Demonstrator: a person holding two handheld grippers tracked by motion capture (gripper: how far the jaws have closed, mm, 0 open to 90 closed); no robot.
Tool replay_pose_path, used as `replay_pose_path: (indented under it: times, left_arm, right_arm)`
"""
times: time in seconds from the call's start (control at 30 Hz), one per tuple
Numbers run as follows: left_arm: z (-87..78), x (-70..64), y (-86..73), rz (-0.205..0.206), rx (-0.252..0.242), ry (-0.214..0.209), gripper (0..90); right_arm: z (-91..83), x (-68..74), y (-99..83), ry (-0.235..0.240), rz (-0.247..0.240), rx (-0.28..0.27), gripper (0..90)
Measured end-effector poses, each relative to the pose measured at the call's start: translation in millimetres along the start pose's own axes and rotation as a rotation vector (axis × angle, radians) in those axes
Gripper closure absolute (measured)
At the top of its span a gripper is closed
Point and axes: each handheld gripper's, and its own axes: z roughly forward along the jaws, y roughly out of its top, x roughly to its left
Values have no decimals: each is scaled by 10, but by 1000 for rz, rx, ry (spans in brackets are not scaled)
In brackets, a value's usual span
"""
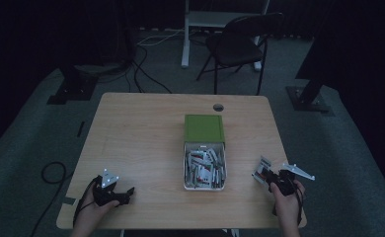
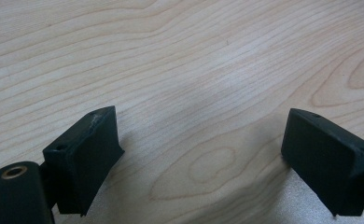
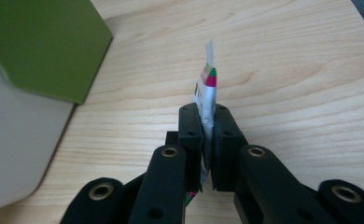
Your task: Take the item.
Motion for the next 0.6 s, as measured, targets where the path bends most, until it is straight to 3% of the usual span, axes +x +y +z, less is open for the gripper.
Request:
replay_pose_path:
  times: [0.47, 0.6]
  left_arm:
    - [0, 0, 0, 0, 0, 0, 120]
    - [0, -2, 0, 0, 0, 1, 121]
  right_arm:
    - [54, -153, -26, -19, 8, 21, 750]
    - [59, -190, -40, -24, 26, 27, 688]
